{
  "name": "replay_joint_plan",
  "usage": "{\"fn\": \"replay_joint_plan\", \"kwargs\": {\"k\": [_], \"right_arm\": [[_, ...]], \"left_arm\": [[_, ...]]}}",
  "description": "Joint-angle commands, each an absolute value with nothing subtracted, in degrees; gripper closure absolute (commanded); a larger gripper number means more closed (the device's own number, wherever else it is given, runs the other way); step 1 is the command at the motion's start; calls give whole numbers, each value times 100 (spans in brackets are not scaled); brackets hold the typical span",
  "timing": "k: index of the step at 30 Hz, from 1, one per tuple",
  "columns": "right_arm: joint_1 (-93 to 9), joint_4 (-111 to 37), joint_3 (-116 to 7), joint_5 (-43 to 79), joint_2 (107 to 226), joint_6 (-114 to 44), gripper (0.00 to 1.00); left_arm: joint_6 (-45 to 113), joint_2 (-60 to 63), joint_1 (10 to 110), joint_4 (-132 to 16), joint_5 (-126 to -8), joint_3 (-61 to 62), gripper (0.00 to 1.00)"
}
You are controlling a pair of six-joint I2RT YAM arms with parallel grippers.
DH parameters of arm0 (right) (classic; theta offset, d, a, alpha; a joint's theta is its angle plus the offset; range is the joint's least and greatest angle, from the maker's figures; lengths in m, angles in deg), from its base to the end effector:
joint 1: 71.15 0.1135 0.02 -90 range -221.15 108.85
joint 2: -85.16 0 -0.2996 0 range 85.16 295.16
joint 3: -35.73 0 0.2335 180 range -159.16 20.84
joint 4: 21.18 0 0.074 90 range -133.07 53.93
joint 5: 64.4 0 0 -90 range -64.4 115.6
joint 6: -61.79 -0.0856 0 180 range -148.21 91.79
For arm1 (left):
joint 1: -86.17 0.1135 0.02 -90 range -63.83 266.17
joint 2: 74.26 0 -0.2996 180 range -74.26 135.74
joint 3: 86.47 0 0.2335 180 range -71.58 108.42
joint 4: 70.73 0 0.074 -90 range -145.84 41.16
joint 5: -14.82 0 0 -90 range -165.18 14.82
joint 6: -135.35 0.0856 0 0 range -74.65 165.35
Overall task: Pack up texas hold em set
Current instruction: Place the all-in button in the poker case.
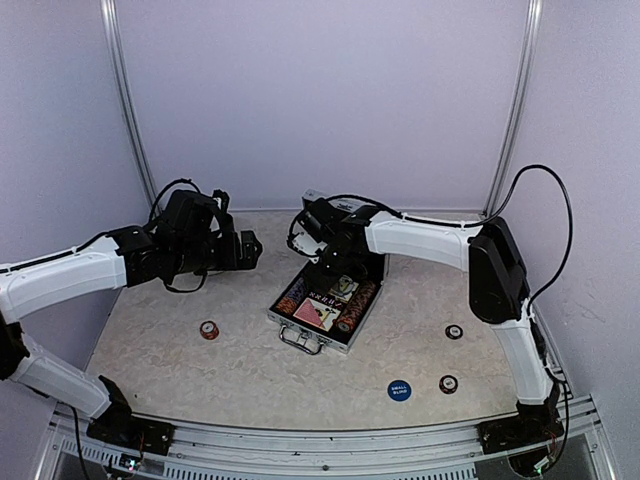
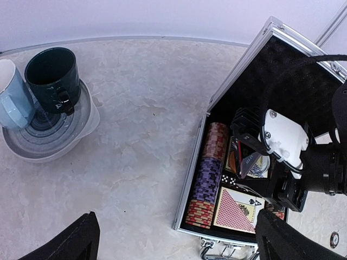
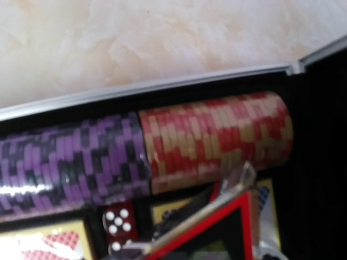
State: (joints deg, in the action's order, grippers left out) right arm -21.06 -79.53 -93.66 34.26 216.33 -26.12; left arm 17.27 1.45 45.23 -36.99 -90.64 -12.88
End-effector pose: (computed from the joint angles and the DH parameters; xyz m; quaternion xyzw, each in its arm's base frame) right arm 0.3497 0.3980 0.1942 -0.4062 0.8738 0.0379 0.2644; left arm 0.2463 -0.1834 0.3035 0.0380 0.8837 -0.1568 0.4394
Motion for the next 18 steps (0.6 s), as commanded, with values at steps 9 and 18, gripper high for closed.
{"fn": "replay_joint_plan", "kwargs": {"k": [9, 18], "right_arm": [[-2122, -8240, -9796, 3426, 22068, -2435, 38], [-2124, -8406, -9895, 3502, 22168, -2399, 29]], "left_arm": [[1749, -13, 4557, -3668, -9128, -1401, 1], [1763, 25, 4557, -3686, -9070, -1396, 1]]}}
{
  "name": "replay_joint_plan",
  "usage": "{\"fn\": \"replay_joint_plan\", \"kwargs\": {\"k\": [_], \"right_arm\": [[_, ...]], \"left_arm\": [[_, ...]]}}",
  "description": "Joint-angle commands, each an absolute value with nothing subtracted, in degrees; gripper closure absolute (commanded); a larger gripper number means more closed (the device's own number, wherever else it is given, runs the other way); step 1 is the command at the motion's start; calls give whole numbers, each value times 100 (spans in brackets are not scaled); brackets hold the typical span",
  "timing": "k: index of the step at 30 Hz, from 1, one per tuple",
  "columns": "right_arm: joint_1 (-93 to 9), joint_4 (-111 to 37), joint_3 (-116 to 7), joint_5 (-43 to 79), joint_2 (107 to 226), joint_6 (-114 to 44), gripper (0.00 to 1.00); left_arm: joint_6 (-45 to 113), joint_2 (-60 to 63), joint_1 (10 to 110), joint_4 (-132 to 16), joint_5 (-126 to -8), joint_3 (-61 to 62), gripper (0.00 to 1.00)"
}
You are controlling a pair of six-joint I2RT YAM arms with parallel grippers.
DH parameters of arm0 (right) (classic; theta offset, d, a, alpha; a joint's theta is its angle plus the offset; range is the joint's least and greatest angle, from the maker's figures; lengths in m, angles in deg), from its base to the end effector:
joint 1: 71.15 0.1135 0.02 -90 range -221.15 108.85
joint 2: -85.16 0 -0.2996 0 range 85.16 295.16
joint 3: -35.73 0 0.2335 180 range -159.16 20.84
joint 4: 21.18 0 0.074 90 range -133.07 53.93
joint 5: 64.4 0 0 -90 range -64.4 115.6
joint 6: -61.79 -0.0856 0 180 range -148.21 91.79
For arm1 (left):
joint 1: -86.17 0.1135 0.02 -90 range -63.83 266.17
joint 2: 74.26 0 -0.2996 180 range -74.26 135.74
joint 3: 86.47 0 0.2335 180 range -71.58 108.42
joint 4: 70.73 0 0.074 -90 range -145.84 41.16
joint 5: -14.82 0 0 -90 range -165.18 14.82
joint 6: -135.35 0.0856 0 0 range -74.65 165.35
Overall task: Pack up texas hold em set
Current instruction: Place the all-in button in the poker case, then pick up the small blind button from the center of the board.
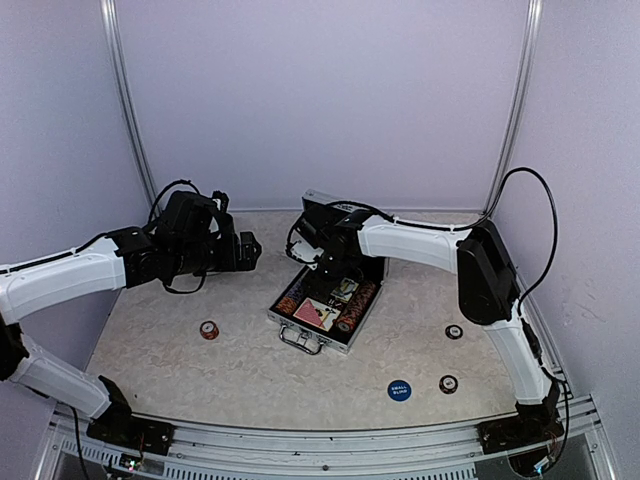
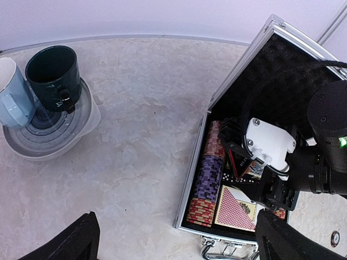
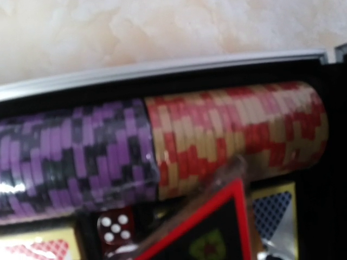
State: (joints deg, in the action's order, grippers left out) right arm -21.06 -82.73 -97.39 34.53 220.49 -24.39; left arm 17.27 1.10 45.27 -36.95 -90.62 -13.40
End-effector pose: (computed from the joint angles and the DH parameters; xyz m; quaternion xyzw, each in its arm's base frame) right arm 0.3544 0.4030 0.1729 -0.4244 0.8735 0.0192 0.2379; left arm 0.2448 -0.1819 0.3019 0.0381 0.8845 -0.1558 0.4382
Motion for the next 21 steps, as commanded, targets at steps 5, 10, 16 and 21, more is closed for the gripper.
{"fn": "replay_joint_plan", "kwargs": {"k": [5, 10, 16, 21], "right_arm": [[-2118, -8368, -9913, 3437, 22107, -2365, 29], [-2106, -8414, -9922, 3359, 22062, -2364, 28], [-2044, -8449, -9913, 3331, 21982, -2338, 28], [-2044, -8517, -9891, 3407, 21976, -2343, 28]], "left_arm": [[1775, 28, 4557, -3685, -9065, -1401, 1], [1792, 60, 4557, -3702, -9035, -1383, 1], [1810, 111, 4557, -3705, -9003, -1366, 1], [1810, 133, 4553, -3710, -8977, -1366, 1]]}}
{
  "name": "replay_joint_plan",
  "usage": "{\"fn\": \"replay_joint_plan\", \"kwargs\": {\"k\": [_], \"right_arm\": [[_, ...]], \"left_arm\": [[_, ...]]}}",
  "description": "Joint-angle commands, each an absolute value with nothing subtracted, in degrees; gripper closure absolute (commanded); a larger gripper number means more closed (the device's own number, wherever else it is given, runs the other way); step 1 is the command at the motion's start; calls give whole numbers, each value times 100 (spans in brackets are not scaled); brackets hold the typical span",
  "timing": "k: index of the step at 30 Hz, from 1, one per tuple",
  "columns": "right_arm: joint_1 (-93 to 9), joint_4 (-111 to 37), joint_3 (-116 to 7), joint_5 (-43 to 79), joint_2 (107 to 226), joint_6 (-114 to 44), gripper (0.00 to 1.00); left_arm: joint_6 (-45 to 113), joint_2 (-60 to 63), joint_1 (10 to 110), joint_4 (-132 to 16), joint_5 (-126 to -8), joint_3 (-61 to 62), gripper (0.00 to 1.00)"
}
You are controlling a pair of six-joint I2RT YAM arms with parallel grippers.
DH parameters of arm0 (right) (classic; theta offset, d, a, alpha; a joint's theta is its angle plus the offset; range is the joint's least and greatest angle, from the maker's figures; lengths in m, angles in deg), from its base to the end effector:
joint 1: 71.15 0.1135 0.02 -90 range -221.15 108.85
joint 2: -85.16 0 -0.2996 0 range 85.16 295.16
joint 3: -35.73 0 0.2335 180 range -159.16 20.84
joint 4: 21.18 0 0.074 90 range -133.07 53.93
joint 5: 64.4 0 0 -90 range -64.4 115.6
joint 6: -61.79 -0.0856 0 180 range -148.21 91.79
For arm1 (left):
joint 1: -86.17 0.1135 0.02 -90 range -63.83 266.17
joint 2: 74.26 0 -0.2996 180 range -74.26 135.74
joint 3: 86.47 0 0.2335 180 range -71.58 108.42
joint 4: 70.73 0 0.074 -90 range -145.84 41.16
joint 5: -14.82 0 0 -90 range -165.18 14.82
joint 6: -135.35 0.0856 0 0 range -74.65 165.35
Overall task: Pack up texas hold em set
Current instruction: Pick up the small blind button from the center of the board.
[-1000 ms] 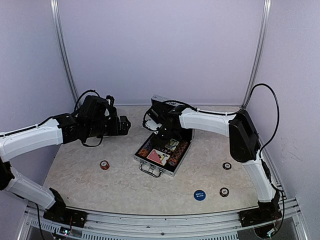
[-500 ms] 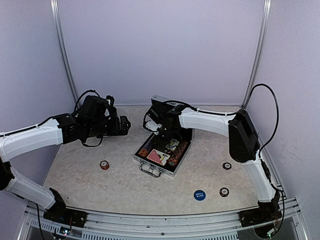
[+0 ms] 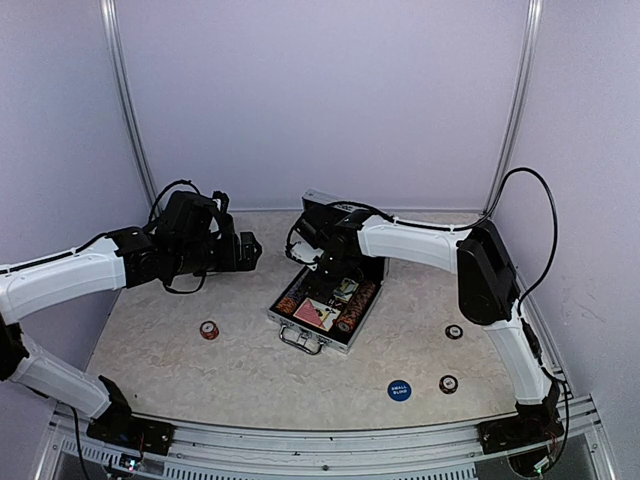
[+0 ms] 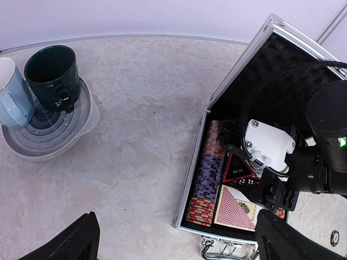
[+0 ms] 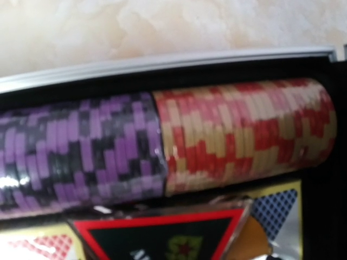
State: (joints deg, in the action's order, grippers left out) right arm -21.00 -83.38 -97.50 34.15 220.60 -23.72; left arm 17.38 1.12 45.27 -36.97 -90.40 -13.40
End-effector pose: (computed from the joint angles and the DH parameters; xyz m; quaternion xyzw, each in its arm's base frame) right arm 0.3528 0.4028 0.1716 -0.4317 0.8716 0.0187 0.2318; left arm 0.2447 -0.1822 0.3018 0.0398 0.8846 -0.1568 0.4374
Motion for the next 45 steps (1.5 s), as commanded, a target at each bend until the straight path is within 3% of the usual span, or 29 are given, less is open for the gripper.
{"fn": "replay_joint_plan", "kwargs": {"k": [1, 16, 22, 29, 36, 45], "right_arm": [[-2044, -8533, -9883, 3414, 21962, -2354, 28], [-2017, -7862, -8124, 2920, 20143, -2712, 20], [-2002, -7586, -6407, 2786, 18824, -3241, 20], [-1777, -7323, -4241, 2312, 17408, -4118, 10], [-1158, -7631, -3373, 2422, 17100, -4831, 8], [-665, -7796, -3259, 2633, 17559, -5121, 10]], "left_arm": [[1815, 133, 4549, -3712, -8977, -1366, 1], [1843, 160, 4548, -3767, -8998, -1418, 1], [1862, 159, 4554, -3797, -9032, -1443, 1], [1872, 275, 4550, -3837, -9019, -1430, 1], [1845, 407, 4539, -3843, -9034, -1380, 1], [1880, 561, 4535, -3892, -9025, -1294, 1]]}}
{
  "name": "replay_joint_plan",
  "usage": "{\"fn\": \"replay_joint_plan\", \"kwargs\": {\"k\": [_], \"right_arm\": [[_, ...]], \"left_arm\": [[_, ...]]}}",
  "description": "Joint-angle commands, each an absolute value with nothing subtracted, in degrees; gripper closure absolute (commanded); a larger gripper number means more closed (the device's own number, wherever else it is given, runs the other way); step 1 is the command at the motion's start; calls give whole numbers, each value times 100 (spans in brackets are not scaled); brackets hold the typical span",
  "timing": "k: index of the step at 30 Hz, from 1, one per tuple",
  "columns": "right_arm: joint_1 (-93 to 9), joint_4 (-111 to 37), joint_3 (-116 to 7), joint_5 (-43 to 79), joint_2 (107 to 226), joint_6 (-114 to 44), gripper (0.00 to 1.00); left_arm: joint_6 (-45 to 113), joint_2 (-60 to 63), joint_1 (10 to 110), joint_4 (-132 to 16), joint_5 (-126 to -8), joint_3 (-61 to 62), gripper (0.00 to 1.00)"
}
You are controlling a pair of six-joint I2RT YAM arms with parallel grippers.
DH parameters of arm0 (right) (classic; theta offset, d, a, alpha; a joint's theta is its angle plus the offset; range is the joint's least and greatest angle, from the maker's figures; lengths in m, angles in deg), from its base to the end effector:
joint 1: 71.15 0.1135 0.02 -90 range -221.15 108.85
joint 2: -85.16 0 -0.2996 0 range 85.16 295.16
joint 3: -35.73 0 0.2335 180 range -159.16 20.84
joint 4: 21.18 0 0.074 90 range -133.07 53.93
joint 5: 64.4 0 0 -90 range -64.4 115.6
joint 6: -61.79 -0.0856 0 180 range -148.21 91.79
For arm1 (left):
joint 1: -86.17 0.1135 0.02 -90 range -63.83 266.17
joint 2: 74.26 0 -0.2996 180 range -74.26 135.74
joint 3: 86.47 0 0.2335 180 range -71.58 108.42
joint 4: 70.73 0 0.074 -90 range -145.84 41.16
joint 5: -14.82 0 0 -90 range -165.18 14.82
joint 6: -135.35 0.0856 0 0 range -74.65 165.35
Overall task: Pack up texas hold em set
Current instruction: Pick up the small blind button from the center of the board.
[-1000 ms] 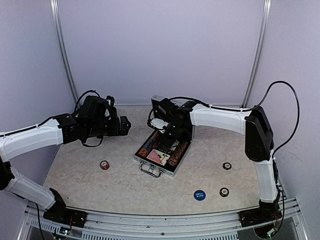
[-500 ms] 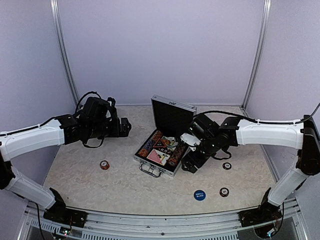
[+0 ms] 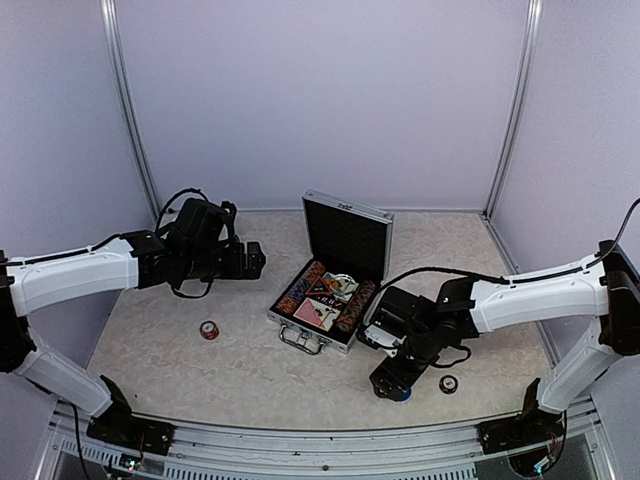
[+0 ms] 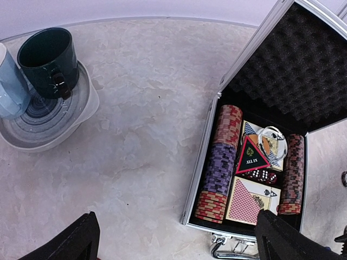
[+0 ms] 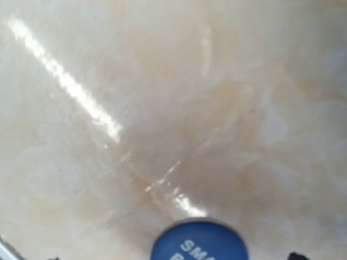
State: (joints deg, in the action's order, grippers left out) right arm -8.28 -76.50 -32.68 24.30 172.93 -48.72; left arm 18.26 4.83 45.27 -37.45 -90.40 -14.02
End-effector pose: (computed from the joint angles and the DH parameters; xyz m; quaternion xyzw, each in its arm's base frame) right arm 0.1218 0.2419 0.1816 -0.3595 0.9235 0.0970 0.0921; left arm 0.2531 -0.1895 0.2802 0.0523 0.8983 -0.1351 0.4149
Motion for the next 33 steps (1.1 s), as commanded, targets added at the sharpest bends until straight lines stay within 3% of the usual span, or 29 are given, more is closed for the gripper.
{"fn": "replay_joint_plan", "kwargs": {"k": [1, 33], "right_arm": [[-664, -7799, -3243, 2672, 17620, -5122, 12], [-796, -7836, -2901, 2582, 17914, -4977, 41]], "left_arm": [[1881, 570, 4531, -3896, -9010, -1281, 1], [1864, 520, 4451, -3823, -9117, -1384, 1]]}}
